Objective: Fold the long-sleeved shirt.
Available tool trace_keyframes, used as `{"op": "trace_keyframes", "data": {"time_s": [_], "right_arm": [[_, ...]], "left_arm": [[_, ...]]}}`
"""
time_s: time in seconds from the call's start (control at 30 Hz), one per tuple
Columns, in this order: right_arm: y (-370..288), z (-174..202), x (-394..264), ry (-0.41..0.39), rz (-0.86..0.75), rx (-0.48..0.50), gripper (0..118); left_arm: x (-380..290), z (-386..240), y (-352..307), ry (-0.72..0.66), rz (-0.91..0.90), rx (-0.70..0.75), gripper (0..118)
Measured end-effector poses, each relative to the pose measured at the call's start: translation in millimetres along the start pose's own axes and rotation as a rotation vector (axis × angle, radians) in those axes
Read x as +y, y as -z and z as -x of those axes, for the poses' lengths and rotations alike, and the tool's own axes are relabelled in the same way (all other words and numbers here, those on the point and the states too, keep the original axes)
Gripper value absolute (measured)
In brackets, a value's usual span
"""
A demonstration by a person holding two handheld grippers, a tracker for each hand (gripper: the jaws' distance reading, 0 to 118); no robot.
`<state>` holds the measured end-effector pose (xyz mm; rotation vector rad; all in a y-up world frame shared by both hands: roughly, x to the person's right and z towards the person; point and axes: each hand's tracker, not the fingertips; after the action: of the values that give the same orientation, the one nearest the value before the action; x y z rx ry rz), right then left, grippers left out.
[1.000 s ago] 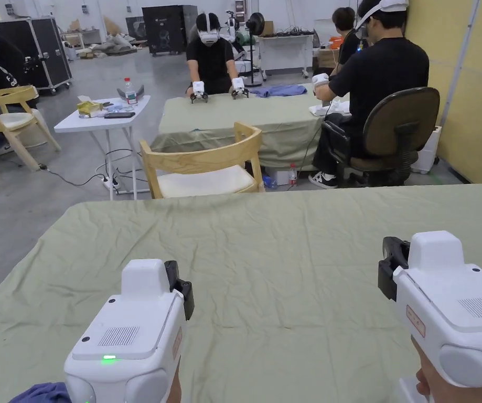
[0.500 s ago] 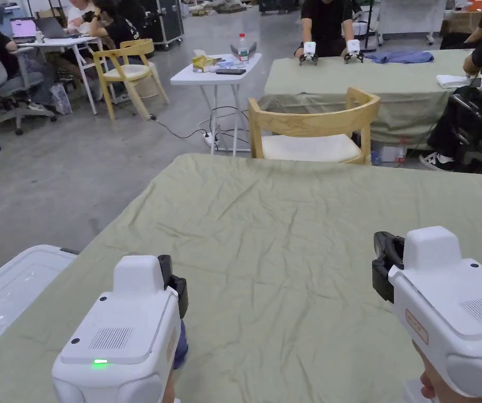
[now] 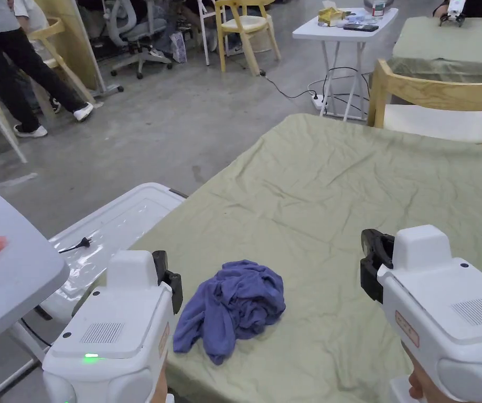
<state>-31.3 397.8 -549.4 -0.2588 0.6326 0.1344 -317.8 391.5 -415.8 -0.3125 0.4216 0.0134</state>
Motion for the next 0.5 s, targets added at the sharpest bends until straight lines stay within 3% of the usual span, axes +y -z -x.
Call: {"op": "trace_keyframes", "data": {"time_s": [0.5], "right_arm": [[41, -14, -45, -0.014, 0.175, 0.013, 1]], "left_arm": [[27, -6, 124, 0.4, 0.431, -0.393, 0]]}}
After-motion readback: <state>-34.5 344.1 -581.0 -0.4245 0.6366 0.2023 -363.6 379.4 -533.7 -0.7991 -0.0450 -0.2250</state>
